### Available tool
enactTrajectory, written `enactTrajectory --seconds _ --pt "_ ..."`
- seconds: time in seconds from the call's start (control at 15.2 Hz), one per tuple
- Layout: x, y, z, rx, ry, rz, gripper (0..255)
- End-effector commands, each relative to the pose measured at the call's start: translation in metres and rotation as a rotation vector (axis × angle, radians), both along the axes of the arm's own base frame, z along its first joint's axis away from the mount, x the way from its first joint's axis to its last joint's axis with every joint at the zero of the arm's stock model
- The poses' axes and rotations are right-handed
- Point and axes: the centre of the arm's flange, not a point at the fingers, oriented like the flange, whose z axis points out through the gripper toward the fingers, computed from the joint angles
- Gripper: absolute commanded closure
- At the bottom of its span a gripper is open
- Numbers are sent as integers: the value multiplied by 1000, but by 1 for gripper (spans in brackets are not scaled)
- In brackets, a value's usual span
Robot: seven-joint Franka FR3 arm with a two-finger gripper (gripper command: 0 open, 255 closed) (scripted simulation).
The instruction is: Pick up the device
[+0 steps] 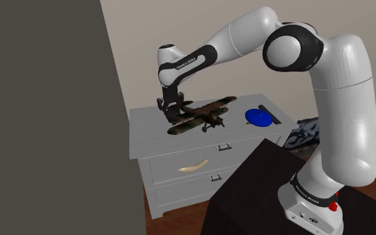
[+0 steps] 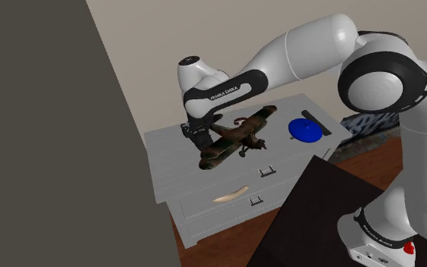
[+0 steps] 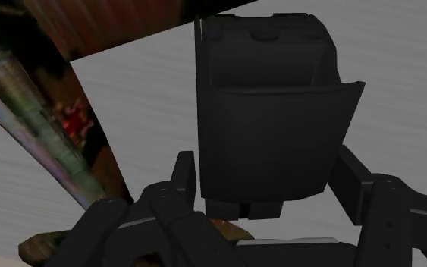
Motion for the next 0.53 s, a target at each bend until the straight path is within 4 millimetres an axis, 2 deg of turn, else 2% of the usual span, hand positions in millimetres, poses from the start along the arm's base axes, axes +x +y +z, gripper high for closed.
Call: enactTrajectory --seconds 0.0,0.33,0.46 --pt "0 0 13 0 -1 0 255" --pt "0 0 39 0 -1 0 255" --pt "0 0 40 0 -1 0 255"
